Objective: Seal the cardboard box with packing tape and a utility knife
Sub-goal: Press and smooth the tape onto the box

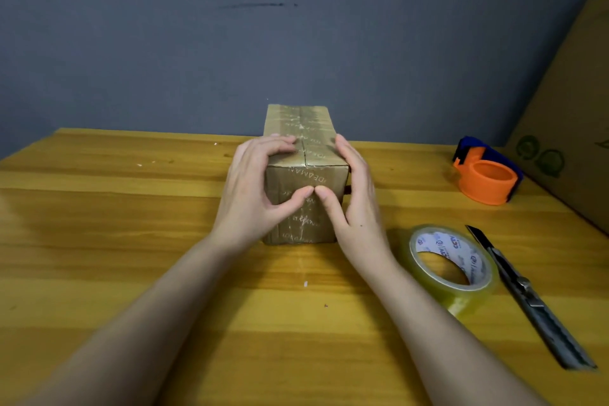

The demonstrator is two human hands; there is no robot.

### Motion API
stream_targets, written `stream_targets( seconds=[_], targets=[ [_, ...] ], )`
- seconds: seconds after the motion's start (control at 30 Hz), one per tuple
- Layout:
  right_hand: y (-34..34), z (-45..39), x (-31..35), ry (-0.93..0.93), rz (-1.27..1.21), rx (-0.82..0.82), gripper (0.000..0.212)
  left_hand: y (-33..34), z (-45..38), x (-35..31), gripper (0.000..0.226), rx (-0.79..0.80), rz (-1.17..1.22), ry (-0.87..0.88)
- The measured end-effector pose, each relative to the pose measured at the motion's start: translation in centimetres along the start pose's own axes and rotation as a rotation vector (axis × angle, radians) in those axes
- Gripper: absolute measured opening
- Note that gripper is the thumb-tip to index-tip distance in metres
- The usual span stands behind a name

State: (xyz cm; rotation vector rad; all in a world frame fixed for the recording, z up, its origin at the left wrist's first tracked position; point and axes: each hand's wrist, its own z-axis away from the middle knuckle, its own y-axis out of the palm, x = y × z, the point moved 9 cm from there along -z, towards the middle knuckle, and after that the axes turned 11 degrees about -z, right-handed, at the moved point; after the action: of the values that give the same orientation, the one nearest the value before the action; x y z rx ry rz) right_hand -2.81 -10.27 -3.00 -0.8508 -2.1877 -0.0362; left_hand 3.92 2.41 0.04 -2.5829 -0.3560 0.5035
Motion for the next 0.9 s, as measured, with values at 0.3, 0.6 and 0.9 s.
stream_targets(
  seconds=[0.3,0.6,0.9],
  targets=[
    [0.3,0.1,-0.1,-0.025,0.028,0.037,0.066,-0.1,0.0,0.1,0.055,0.107,-0.001,0.029],
    [-0.4,-1.1,0.5,0.035,0.085,-0.244,0.043,-0.6,-0.6,1.0,0.022,-0.018,0.173,-0.184],
    [-0.2,-0.7,0.5,-0.039,0.102,-0.202,0.049,-0.4,-0.2,0.8,0.027,-0.028,0.133,-0.104]
  ],
)
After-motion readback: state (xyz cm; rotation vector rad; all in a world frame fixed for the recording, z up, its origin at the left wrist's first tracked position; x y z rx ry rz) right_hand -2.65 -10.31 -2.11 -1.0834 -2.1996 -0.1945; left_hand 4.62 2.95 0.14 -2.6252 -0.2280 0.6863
